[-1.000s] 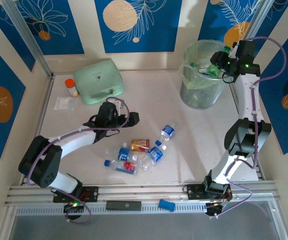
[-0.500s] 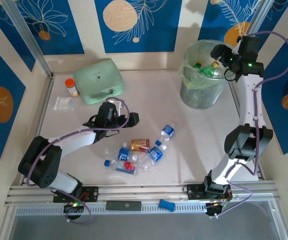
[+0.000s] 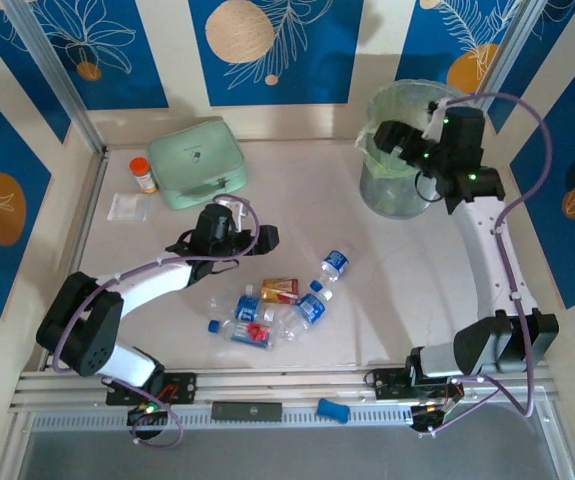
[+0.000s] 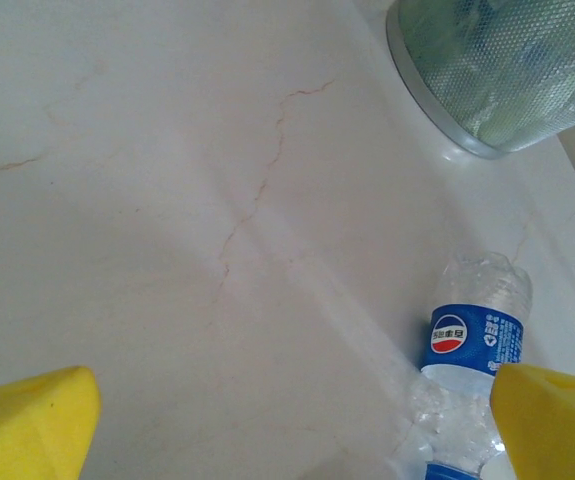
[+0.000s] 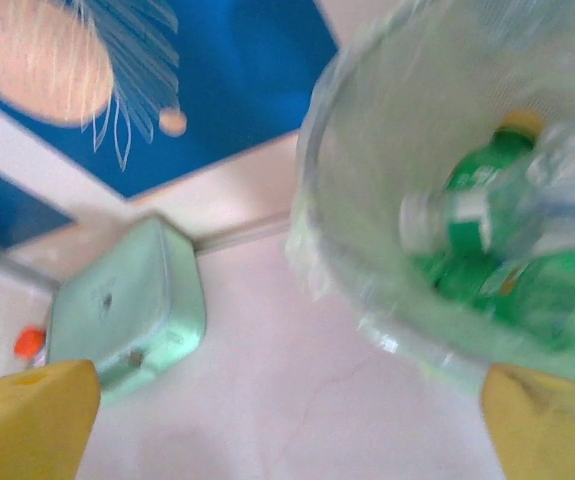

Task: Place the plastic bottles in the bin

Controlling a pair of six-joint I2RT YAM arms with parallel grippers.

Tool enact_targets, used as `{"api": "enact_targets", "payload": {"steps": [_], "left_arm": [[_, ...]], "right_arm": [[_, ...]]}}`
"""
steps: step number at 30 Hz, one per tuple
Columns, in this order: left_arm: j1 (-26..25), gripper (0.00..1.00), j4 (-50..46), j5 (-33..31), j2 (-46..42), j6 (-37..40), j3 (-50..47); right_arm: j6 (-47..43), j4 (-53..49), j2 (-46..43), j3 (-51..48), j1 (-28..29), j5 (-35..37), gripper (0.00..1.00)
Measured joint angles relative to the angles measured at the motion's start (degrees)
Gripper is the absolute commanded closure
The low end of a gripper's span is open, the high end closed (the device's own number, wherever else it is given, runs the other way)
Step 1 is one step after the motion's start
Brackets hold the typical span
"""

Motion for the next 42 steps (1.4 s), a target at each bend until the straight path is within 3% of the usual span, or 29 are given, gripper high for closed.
{"api": "enact_targets", "payload": {"steps": [9, 17, 27, 35, 42], "left_arm": [[-2.9, 0.0, -3.7, 0.6, -2.2, 0.5, 1.5], [-6.8, 0.0, -8.8, 1.7, 1.5, 3.5, 7.0], [-13.5, 0.0, -13.1, 0.3, 12.1, 7.0, 15.6], [-13.7, 0.0, -13.6, -3.3, 13.0, 8.0, 16.1], [-12.7, 0.0, -12.9, -6.3, 9.1, 7.8, 11.4]], "right_arm": [[4.7, 2.2, -4.0, -17.5, 10.6, -0.8, 0.01], [11.1, 4.4, -4.0, -28.3, 11.6, 0.4, 0.01], [17.2, 3.1, -5.2, -35.9, 10.5, 5.7, 0.01], [25.5, 3.9, -9.3, -43.6, 18.1, 5.8, 0.01], [30.0, 7.8, -3.8, -43.3, 22.0, 5.7, 0.01]]}}
